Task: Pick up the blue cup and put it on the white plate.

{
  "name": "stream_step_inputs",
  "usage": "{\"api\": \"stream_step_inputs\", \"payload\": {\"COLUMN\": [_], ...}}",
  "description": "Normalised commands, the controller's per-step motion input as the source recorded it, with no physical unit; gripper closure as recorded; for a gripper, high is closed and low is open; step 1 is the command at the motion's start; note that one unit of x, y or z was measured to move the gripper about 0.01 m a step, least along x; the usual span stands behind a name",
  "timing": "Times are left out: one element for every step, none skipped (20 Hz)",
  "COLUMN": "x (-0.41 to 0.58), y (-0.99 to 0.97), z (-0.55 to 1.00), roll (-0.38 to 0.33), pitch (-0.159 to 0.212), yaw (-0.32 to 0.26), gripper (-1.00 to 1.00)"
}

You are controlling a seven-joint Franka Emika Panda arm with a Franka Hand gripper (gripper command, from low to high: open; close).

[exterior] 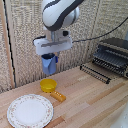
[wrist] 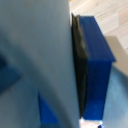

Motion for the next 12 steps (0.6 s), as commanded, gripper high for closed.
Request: {"api": "stream_step_inputs", "payload": {"x": [0.083, 0.06, 0.023, 0.0, 0.029, 0.066, 0.089, 0.091, 0.103, 0.106, 0.106, 0.097], "y": [0.92, 0.89, 0.84, 0.79, 0.8, 0.77, 0.72, 0.67, 0.63, 0.59, 0.56, 0.52], "z": [-0.05, -0.09, -0.16, -0.24, -0.28, -0.29, -0.32, -0.34, -0.37, -0.4, -0.4, -0.41], "roll": [-0.075, -0.078, -0.08, -0.08, -0.084, -0.08, -0.068, -0.052, -0.042, -0.03, -0.023, -0.012], "pitch": [0.019, 0.02, 0.018, 0.011, 0.012, 0.012, 0.008, 0.003, 0.001, 0.003, 0.003, 0.002], "yaw": [0.0, 0.0, 0.012, 0.029, 0.029, 0.027, 0.022, 0.022, 0.021, 0.02, 0.02, 0.022], "gripper": [1.0, 1.0, 1.0, 1.0, 1.0, 1.0, 1.0, 1.0, 1.0, 1.0, 1.0, 1.0]}}
